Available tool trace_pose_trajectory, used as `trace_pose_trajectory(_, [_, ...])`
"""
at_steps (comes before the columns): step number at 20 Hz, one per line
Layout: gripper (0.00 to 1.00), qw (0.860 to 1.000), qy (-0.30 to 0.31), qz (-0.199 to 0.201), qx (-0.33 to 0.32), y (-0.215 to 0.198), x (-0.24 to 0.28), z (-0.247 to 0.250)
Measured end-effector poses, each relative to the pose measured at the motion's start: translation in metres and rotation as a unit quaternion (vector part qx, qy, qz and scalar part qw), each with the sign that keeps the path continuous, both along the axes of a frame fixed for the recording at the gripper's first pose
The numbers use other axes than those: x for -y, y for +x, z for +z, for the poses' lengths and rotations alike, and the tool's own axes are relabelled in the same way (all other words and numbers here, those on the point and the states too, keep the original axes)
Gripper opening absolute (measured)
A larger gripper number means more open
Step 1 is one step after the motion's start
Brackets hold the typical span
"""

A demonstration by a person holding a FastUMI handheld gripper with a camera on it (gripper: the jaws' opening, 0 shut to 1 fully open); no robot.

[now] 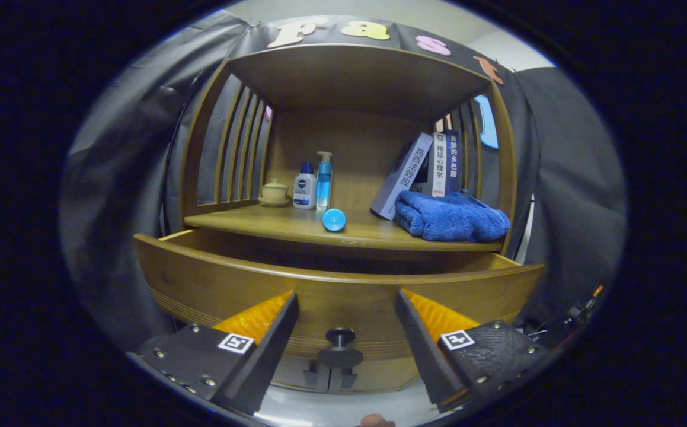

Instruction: Pull open the drawer, take out the items inside it, and place them on the countertop above the cabinet.

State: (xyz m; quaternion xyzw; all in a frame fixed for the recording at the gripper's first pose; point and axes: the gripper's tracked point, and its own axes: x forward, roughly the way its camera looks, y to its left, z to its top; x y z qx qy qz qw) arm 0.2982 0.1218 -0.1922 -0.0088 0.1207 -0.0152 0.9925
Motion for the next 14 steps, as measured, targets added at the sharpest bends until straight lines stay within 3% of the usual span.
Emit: trace_pose_trajectory(14, [0.99, 1.000, 0.003, -0.004, -0.002, 0.045, -0.003, -0.005])
